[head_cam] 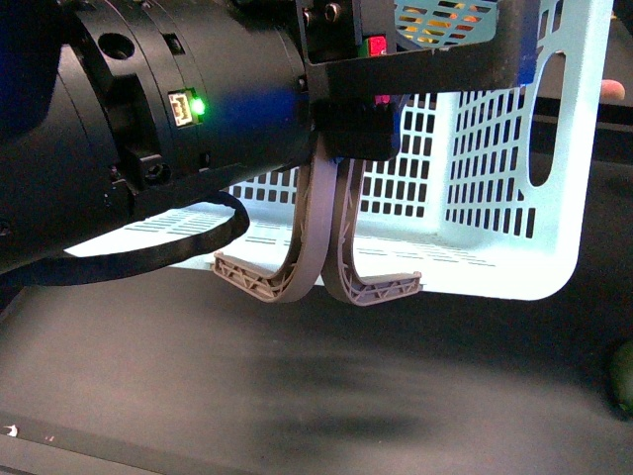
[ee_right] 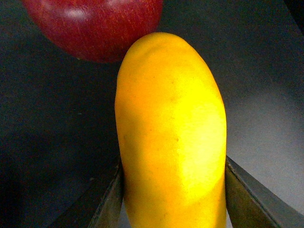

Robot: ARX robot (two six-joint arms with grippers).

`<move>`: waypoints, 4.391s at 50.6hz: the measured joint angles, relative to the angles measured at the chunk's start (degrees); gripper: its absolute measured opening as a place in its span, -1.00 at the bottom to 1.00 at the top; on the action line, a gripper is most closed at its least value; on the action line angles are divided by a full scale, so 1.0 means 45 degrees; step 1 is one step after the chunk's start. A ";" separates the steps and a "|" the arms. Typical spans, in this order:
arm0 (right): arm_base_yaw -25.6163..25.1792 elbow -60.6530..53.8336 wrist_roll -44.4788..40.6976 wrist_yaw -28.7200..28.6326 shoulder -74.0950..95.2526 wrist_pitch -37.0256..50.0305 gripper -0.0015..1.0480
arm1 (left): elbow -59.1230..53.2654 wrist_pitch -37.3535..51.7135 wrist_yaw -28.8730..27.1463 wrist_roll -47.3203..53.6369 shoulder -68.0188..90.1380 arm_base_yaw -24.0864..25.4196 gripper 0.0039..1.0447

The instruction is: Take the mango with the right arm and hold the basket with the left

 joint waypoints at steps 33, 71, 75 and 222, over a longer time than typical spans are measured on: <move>0.4405 -0.5994 0.1749 -0.4347 -1.5480 -0.4775 -0.02 | 0.0000 0.0000 0.0000 0.0000 0.0000 -0.0005 -0.85; 1.1667 -0.4328 0.2623 -0.2161 -1.4178 -0.4376 -0.02 | -0.0019 0.0000 0.0010 0.0000 0.0000 -0.0015 -0.85; 1.1730 -0.3973 0.2749 -0.1807 -1.3571 -0.4197 -0.02 | -0.0019 0.0000 0.0010 0.0010 0.0000 -0.0015 -0.85; 0.8092 -1.1516 0.0588 -0.0253 -3.2426 -0.9913 -0.96 | -0.0107 0.0000 0.0005 -0.0053 0.0073 -0.0024 -0.85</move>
